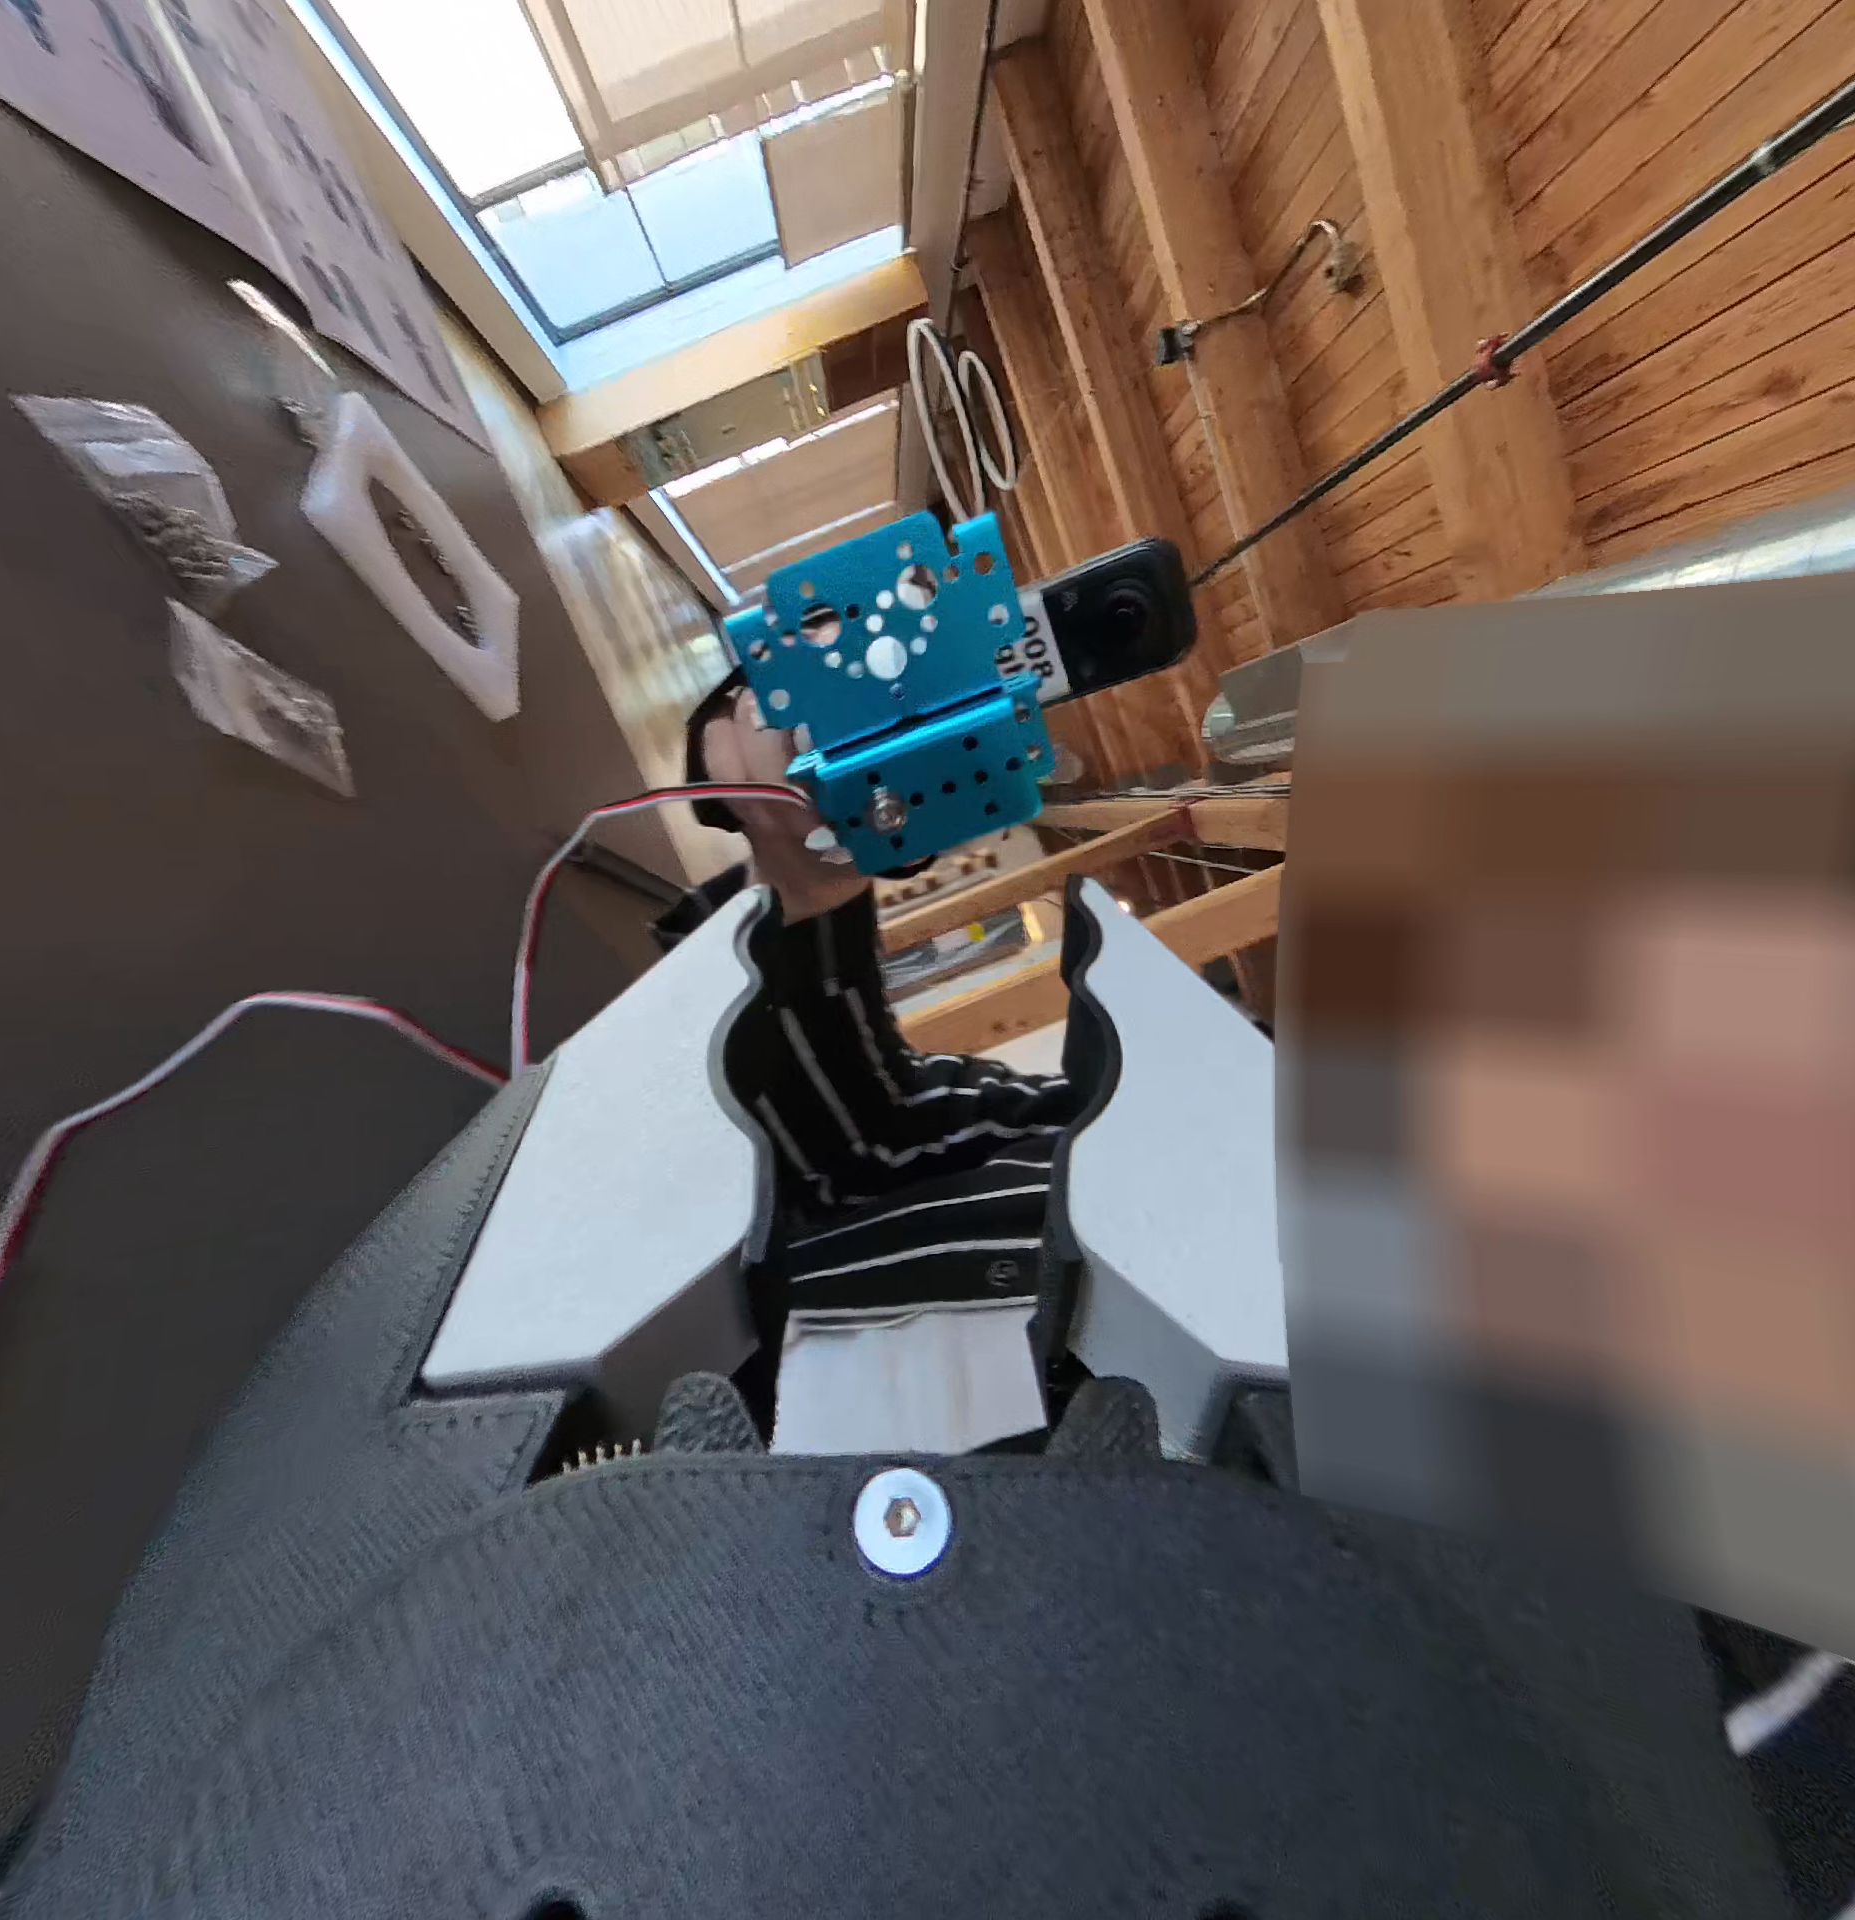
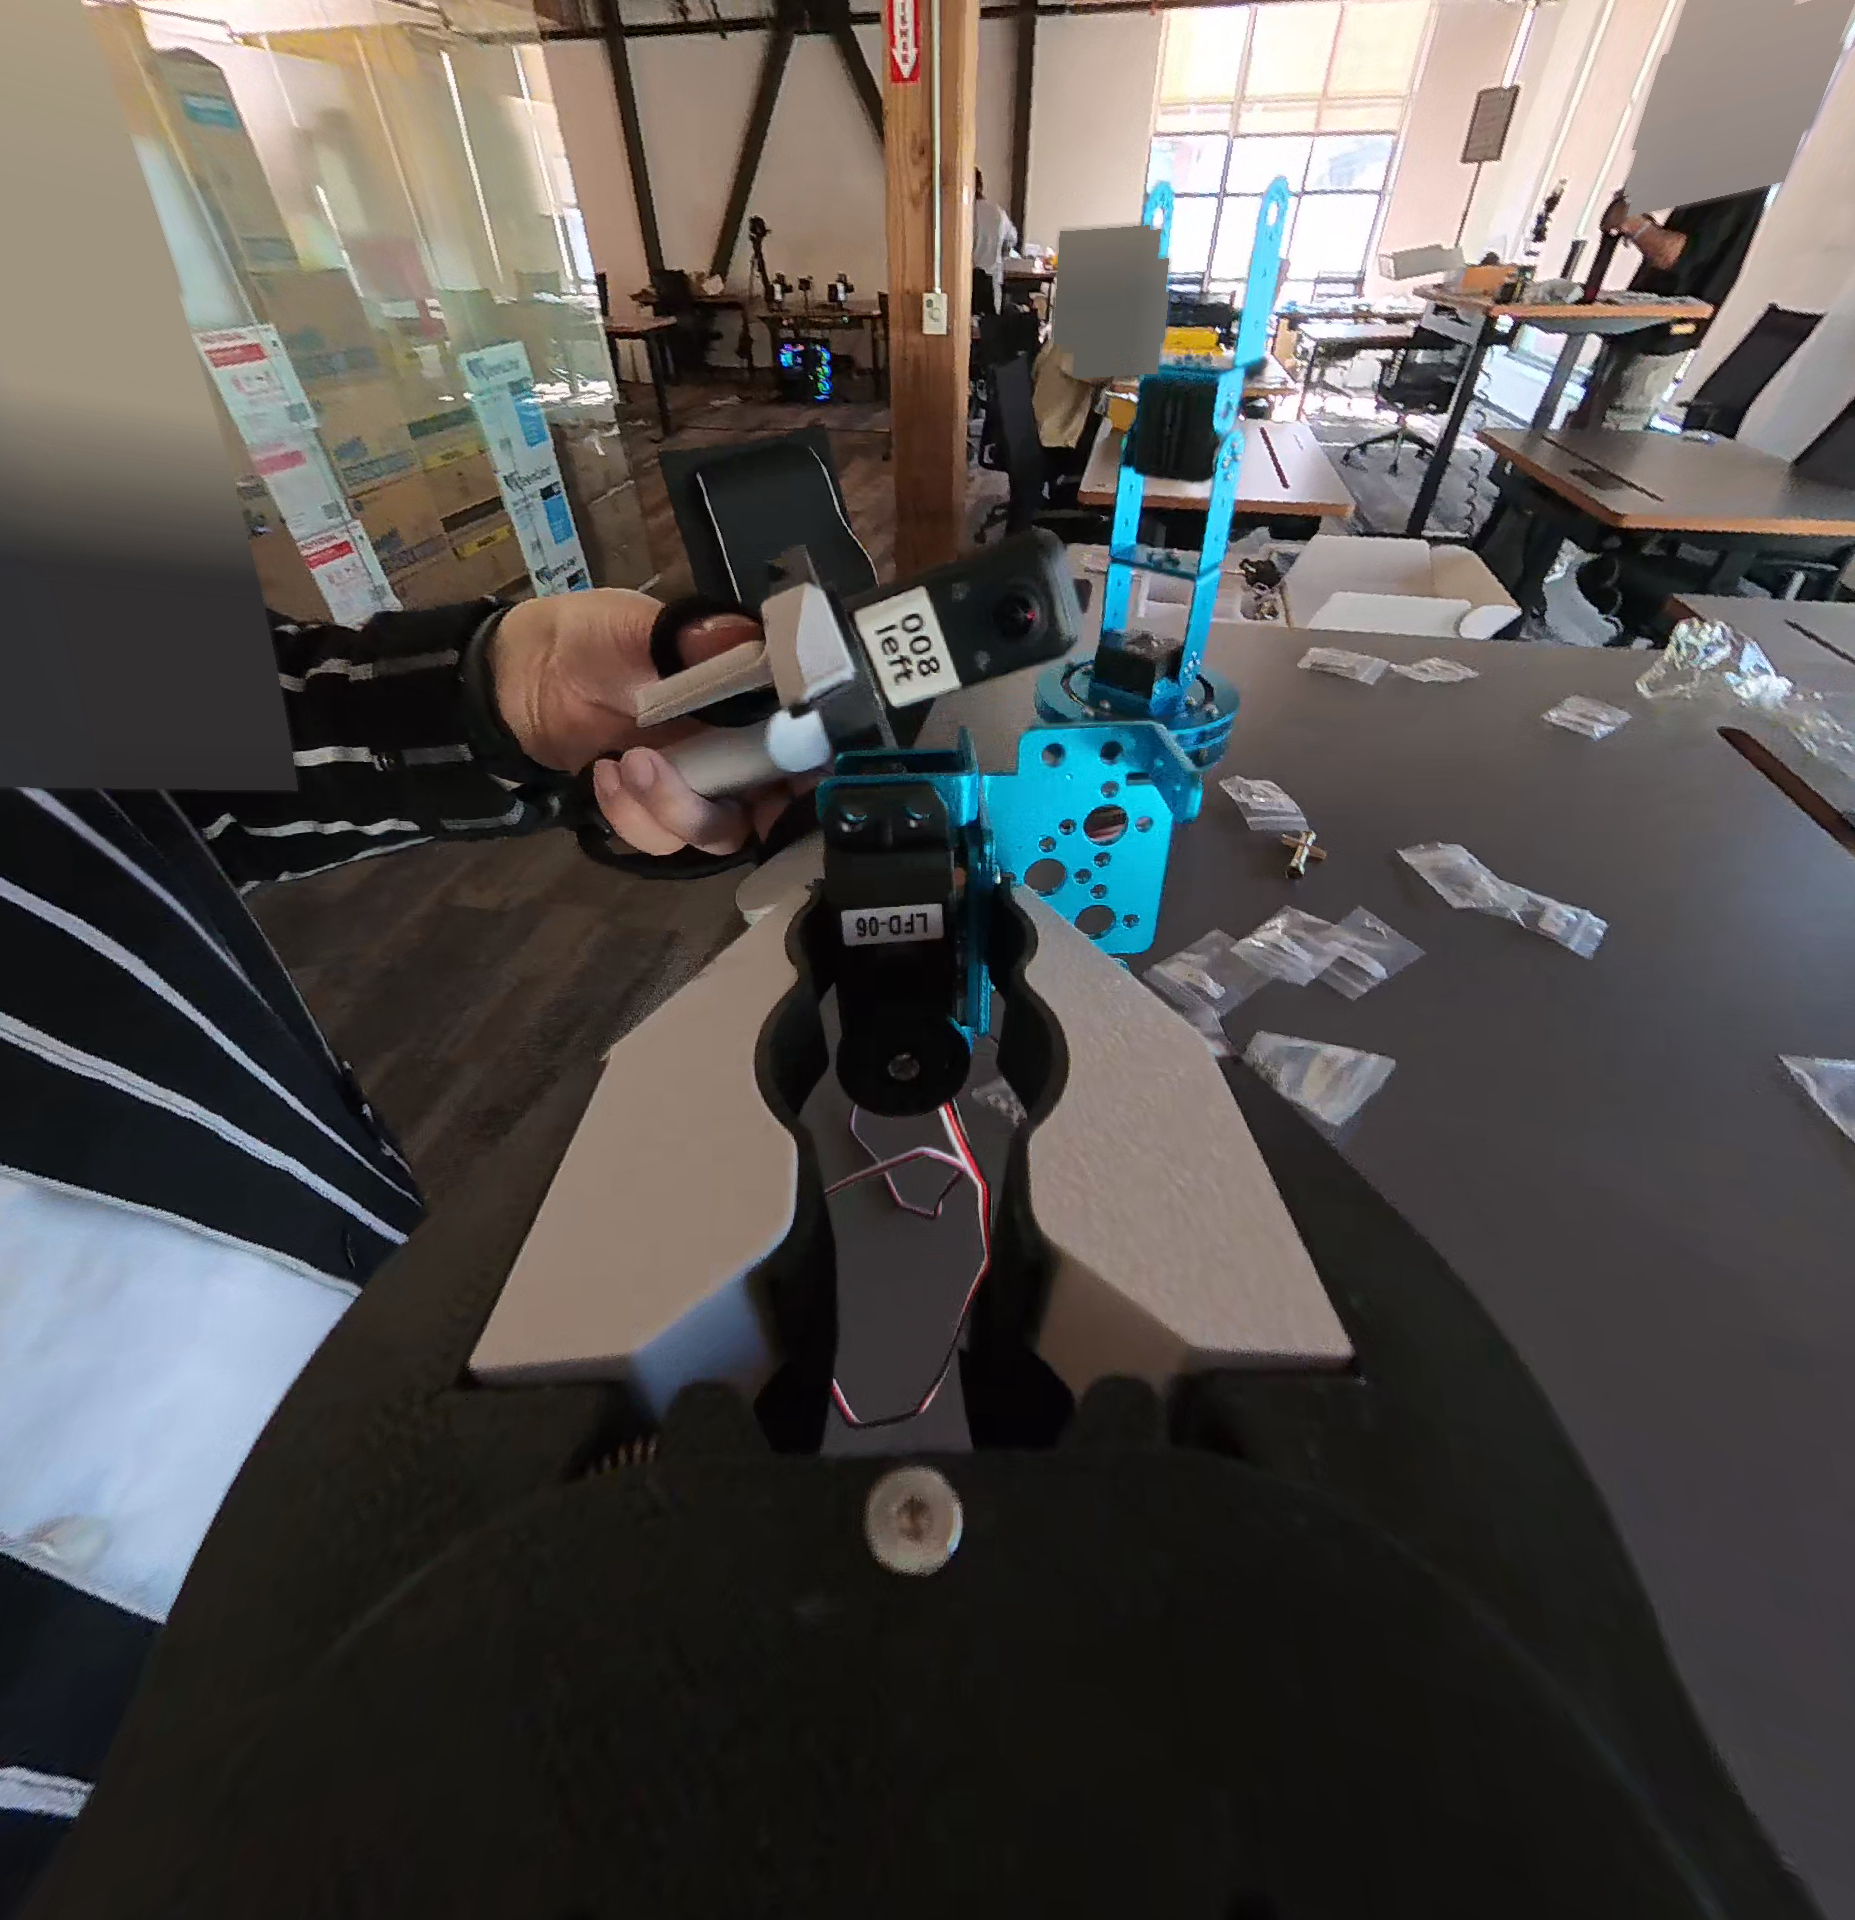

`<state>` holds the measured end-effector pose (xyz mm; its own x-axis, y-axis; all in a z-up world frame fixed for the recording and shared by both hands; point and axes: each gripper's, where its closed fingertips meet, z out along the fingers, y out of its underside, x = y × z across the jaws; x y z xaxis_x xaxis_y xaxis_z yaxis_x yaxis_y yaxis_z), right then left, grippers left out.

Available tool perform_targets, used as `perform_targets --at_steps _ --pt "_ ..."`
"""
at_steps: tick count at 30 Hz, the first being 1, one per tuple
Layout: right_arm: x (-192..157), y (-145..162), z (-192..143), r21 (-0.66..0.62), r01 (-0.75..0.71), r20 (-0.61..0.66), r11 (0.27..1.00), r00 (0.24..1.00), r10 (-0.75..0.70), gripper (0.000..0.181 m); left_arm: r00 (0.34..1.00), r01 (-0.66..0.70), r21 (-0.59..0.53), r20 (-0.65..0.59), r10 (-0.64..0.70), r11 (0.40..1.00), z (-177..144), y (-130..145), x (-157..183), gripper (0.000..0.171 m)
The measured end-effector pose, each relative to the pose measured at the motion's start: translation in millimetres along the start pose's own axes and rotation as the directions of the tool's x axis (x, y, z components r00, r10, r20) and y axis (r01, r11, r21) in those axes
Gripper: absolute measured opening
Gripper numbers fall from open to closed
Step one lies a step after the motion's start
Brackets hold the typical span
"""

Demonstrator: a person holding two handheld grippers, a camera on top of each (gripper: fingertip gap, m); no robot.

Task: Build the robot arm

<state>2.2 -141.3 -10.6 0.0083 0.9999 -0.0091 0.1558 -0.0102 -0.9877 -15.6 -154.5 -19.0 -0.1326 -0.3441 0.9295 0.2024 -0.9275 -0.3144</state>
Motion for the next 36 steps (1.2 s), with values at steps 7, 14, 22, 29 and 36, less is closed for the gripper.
perform_targets --at_steps 7,14,22,29,36 --pt "0 14 -21 0.044 -0.065 -0.001 0.997 0.998 0.065 0.027 0.904 -0.365 -0.094 0.2 0.377 0.926 -6 13 -28 0.039" --pt "18 43 -20 -0.081 -0.135 -0.064 0.987 0.989 0.13 0.028 0.774 -0.545 -0.226 0.236 0.588 0.807 -15 12 -40 0.03" --pt "31 99 -24 -0.515 -0.224 -0.165 0.828 0.973 0.16 0.028 0.822 -0.474 -0.328 0.17 0.544 0.817 -49 30 -58 0.029" --pt "38 154 -28 -0.826 -0.212 -0.21 0.523 0.976 0.063 0.028 0.816 -0.494 -0.37 0.116 0.567 0.787 -71 36 -48 0.028" --pt "37 177 -23 -0.942 -0.148 -0.159 0.302 0.987 -0.013 0.028 0.807 -0.502 -0.38 0.118 0.579 0.777 -91 36 -45 0.028"
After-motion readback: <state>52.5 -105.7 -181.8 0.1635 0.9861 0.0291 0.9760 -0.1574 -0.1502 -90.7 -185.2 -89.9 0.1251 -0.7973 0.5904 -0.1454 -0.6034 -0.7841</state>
